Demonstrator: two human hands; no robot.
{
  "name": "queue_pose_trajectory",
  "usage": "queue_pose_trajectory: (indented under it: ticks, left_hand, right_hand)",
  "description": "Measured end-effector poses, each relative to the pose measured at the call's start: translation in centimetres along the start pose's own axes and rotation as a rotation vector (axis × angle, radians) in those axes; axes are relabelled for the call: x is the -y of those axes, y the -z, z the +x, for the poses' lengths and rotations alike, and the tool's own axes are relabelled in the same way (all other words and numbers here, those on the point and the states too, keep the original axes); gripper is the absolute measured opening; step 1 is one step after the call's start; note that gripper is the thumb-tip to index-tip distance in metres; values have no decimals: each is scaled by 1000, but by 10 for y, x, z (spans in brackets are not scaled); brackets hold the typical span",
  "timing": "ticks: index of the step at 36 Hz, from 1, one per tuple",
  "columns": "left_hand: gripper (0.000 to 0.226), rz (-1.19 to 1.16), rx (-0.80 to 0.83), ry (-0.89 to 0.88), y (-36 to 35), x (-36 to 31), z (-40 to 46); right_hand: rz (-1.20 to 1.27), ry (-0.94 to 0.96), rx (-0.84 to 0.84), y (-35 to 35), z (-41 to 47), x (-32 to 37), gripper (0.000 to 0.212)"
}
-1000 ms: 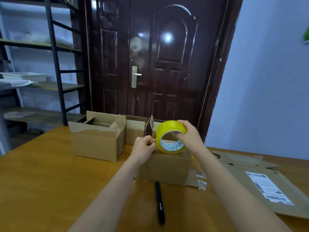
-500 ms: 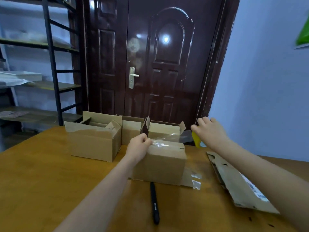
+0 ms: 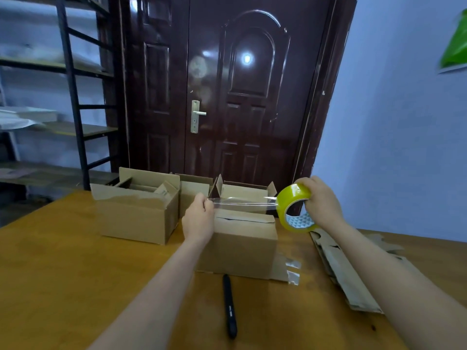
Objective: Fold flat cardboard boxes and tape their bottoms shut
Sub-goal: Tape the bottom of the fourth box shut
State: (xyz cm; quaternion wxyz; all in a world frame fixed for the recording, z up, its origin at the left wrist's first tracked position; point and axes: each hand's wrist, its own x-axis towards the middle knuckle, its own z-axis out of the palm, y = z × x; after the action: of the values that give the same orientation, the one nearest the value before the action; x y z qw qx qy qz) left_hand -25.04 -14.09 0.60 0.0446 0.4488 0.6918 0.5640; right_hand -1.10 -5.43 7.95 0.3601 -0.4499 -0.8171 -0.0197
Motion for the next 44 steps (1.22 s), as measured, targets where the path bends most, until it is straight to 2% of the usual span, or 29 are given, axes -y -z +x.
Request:
queue_pose_trajectory:
  ticks: [7,15,19,25,36,39,42,44]
  left_hand:
    - [19,-129,-114,99,-2,6,1]
    - [17,30,-103,9,-4,6,4]
    - [17,84,-70,-21,-6,6,4]
    - [17,80,-92,41,-9,5,6]
    - [19,140,-60,125,-6,3,15]
    - [19,141,-27,110,-8,6,15]
    - [21,153,-30,107,-7,5,15]
    - [21,138,-54,144,-6,1,15]
  right_hand:
    - [-174,133,29,-8,10,16,48]
    - [-496,259,91,-2,8,11,49]
    - [-756,309,226,9,3,9,38]
    - [-796,322,272,1,-3,13,32]
    - [-745,285,390,-13,-9,7,39]
    - [-793,282,386,-15,-8,2,40]
    - [-953,309,336,-17,-8,3,46]
    - [-1027,333,285,-12,-9,11,42]
